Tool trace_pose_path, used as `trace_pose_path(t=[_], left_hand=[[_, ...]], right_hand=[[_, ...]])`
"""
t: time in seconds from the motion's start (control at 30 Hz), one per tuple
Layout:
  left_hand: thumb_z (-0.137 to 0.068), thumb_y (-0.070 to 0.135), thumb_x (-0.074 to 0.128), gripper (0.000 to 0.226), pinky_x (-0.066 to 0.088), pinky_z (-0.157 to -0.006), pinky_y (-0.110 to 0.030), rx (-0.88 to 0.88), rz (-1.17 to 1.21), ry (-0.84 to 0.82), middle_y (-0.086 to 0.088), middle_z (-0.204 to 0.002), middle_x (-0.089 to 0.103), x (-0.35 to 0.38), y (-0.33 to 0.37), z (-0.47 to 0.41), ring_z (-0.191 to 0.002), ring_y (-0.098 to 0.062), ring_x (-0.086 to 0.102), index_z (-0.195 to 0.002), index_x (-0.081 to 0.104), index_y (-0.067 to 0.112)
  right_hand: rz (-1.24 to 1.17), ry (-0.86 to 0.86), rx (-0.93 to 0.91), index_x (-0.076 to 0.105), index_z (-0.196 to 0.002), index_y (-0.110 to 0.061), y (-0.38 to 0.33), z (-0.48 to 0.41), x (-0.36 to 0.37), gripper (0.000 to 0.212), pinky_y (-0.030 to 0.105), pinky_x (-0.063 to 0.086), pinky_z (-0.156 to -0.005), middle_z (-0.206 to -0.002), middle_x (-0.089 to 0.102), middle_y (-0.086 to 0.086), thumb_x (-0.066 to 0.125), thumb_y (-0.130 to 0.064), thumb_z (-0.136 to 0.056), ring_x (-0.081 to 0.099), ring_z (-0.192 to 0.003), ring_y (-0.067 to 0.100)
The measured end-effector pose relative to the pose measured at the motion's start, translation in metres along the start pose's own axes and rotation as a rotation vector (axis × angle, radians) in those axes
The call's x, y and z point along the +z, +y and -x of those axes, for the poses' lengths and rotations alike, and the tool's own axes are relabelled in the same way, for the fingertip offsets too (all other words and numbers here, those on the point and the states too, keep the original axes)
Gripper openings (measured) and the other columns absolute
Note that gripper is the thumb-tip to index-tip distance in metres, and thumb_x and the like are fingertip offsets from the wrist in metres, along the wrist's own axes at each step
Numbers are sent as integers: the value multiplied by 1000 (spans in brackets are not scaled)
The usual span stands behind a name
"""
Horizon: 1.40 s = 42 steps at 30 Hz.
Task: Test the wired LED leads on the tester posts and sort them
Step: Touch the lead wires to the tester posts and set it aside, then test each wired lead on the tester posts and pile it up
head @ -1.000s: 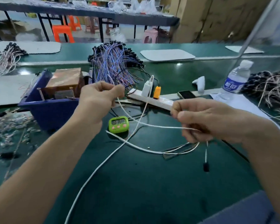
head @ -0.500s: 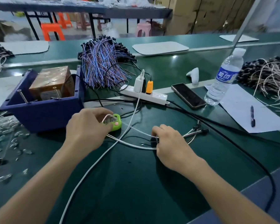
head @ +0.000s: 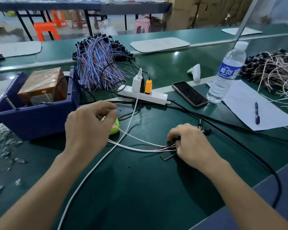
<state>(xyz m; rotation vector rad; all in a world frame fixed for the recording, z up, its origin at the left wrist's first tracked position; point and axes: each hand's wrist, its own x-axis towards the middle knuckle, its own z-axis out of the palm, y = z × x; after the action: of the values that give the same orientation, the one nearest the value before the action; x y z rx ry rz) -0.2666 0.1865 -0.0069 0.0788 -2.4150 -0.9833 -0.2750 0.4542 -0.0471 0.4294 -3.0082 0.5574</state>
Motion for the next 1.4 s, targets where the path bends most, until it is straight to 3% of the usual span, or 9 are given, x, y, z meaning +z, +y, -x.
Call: trace_pose_path(t=[0.23,0.37,0.47,0.63,0.83,1.03,1.23,1.33,1.4], left_hand=[[-96,10,68,25,62,-68,-26,-428,688,-210,-9,-85,79,8,-29,2,-79,-26,78,-82,82,24],[-98,7,59,34,60,-63,-24,-513,799,-93,-9,-93,80,3,-43,18,-83,-24,79,-81,83,24],[-94,0,64,38,59,-63,-22,-447,581,14,2,-87,80,-10,-58,24,-82,-18,78,-79,82,30],[-86,19,77,27,52,-77,-18,-166,-97,-121,37,-74,68,-32,-63,39,-79,9,68,-89,78,45],[-89,28,72,18,50,-77,-25,-179,-156,-129,39,-77,63,-49,-61,53,-78,5,66,-94,78,44],[-88,26,72,20,58,-85,-33,-300,-104,-83,31,-81,73,-88,-82,75,-83,3,70,-89,77,45],[-89,32,73,14,49,-63,-29,-412,-242,193,25,-58,63,-153,-109,91,-54,-2,58,-93,76,45],[-86,28,77,23,48,-68,-27,-432,-401,283,21,-59,61,-187,-131,95,-61,-5,61,-105,76,41],[-85,24,80,35,51,-82,-30,-415,-513,291,19,-85,69,-206,-149,97,-83,-12,67,-118,74,34]], right_hand=[[147,19,77,71,-80,-28,16,-7,-7,20,35,42,-93,-83,69,-8,61,-10,-82,60,-89,21],[117,132,135,66,-75,-23,23,-1,6,21,34,38,-78,-75,61,-5,59,-4,-81,53,-78,23],[143,202,171,65,-73,-18,24,-2,14,21,35,37,-78,-72,58,-1,60,1,-78,51,-74,26],[170,218,198,61,-72,-22,12,-7,18,29,37,37,-87,-74,55,-5,61,7,-73,50,-77,24],[-85,343,50,72,-77,-20,-59,-16,36,22,34,41,-86,-76,64,-5,69,2,-76,56,-80,22],[-207,201,-127,75,-81,-22,-148,-34,58,18,27,38,-77,-86,68,-4,65,-8,-84,49,-82,16],[-407,-91,-337,74,-80,-27,-254,-38,80,22,31,55,-76,-80,69,-14,59,-11,-83,62,-76,9],[-412,-252,-419,74,-82,-28,-310,-37,100,22,31,57,-78,-85,71,-11,57,-13,-83,64,-80,13],[-386,-337,-462,75,-89,-27,-344,-38,113,24,33,57,-83,-94,73,-7,56,-13,-85,66,-87,17]])
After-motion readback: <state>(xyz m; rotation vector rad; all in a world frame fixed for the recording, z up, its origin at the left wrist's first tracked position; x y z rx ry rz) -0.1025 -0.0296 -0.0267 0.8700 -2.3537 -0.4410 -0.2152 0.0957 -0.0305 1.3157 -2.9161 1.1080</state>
